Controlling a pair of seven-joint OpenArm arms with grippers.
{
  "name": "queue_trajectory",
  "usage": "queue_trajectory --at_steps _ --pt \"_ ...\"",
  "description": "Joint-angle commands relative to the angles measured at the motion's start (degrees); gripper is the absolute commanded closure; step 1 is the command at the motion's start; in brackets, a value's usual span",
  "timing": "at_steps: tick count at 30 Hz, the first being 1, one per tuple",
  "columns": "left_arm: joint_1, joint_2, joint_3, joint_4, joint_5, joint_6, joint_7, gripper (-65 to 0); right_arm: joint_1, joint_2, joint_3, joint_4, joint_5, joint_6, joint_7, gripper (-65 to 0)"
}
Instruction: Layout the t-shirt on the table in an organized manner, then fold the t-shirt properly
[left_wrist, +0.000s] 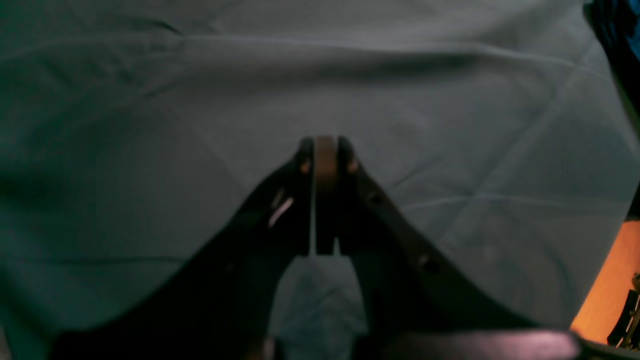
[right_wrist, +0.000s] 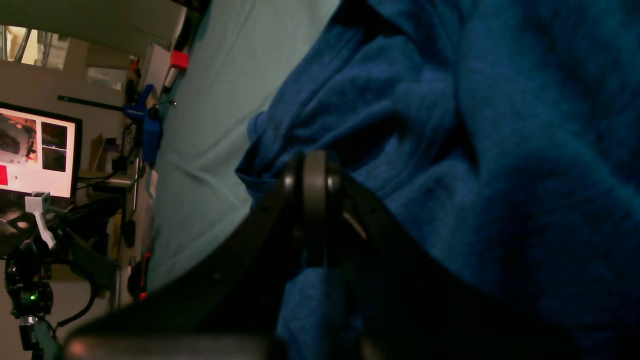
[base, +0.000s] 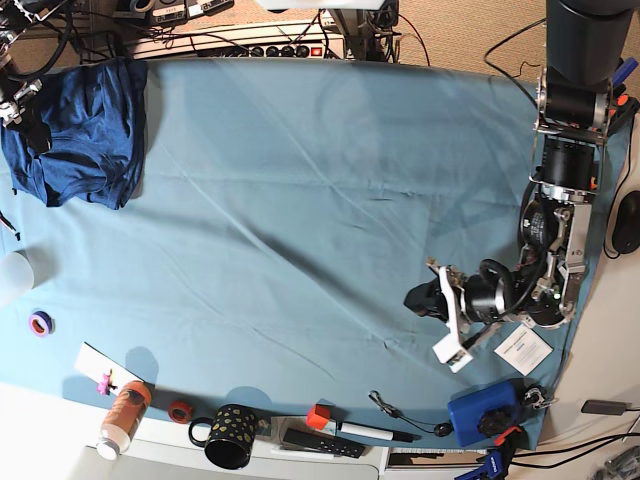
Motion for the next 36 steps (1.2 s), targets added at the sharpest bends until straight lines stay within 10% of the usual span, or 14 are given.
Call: queue_trajectory --at_steps 1,17,36 --pt "-1.57 -0.94 -0.31 0.87 -1.01 -0.24 -1.27 0.0 0.17 1.81 0.63 0.83 1.78 0.1 0.97 0.0" --pt "2.73 -1.01 -0.31 0.87 -1.03 -0.42 -0.85 0.0 0.2 5.57 0.66 0.85 -11.56 0.1 0.97 0.0" --pt "3.85 -0.68 -0.31 0.87 -3.41 -0.37 -0.85 0.0 0.22 10.34 3.98 0.9 -34.8 0.1 17.59 0.0"
